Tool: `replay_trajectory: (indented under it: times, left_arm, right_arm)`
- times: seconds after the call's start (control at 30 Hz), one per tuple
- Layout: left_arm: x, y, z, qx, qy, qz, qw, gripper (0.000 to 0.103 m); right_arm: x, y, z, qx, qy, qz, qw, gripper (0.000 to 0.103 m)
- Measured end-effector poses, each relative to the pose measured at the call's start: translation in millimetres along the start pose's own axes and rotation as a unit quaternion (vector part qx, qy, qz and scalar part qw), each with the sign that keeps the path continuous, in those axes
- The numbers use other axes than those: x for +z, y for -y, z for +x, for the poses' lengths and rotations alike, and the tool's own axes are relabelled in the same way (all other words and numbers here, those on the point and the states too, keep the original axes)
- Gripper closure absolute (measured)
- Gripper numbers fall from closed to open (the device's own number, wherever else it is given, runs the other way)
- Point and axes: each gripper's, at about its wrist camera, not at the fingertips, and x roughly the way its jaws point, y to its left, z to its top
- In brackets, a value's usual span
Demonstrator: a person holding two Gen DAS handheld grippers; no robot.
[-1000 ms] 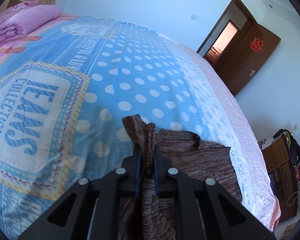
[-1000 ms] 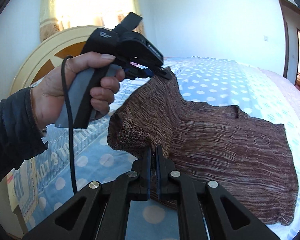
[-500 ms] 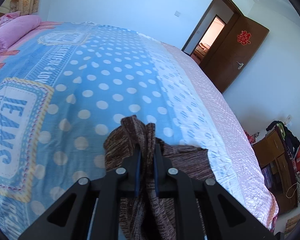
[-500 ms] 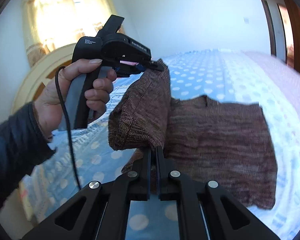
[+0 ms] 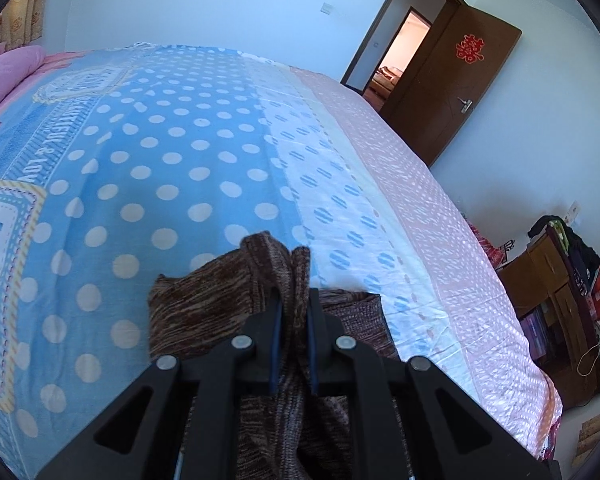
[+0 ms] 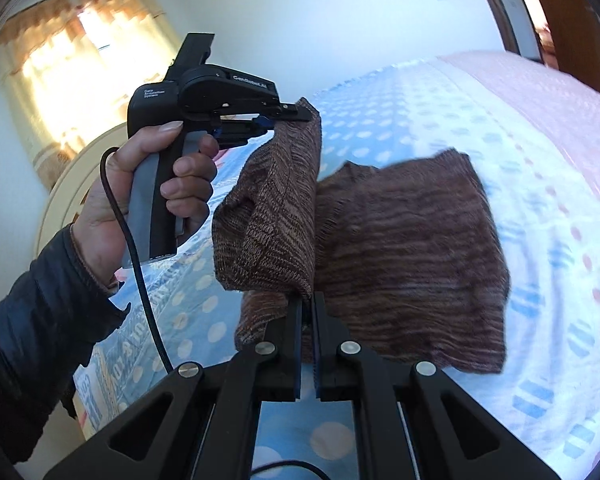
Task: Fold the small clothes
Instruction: 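Fold the held sweater side over the other half with both grippers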
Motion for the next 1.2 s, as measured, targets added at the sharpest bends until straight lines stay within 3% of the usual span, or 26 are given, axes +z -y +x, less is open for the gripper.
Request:
replay_trajectory:
  times: [0.43,0.83,0.93,1.07,1.13,1.17,1.2]
  left_arm:
    - [-8.1,44.8,52.0,-0.003,-0.034,0.026,0.9991,0.092]
    - [-15.3,78.4,92.4,0.011,-0.058,0.055,0.9967,0.092]
    - [-17.4,79.1,100.9,0.012,-0.064,0.049,0.9967,0.092]
    - [-23.7,82.6,108.8,0.020,-0.068,0.055,0.9960,0.092]
    - [-26.6,85.7,110.0,0.023,-0.064,0.072,0.9951,0.092]
    - [-27.6,86.8,109.4,0.026,-0.062,0.079,0.9946,0.092]
    - [-27.9,87.0,109.3,0.025,-0.062,0.080,0.9945,0.092]
  right_arm:
    - [-18.1,67.3,-11.4,0.014,-0.032,0.111,0.993,0.102]
    - [-33.8,101.4,-25.1,0.003,-0.034,0.191,0.981,0.103]
    - [-34.9,105.4,-31.3,-0.005,-0.025,0.189,0.982,0.103]
    - [-25.4,97.2,-53.4,-0.007,0.028,0.160,0.987,0.102]
    - [-14.2,86.9,-61.4,-0.039,0.055,0.115,0.991,0.080]
    - [-8.8,82.0,-63.7,-0.047,0.069,0.094,0.992,0.050]
    - [-2.8,77.6,-65.1,-0.050,0.084,0.075,0.992,0.040]
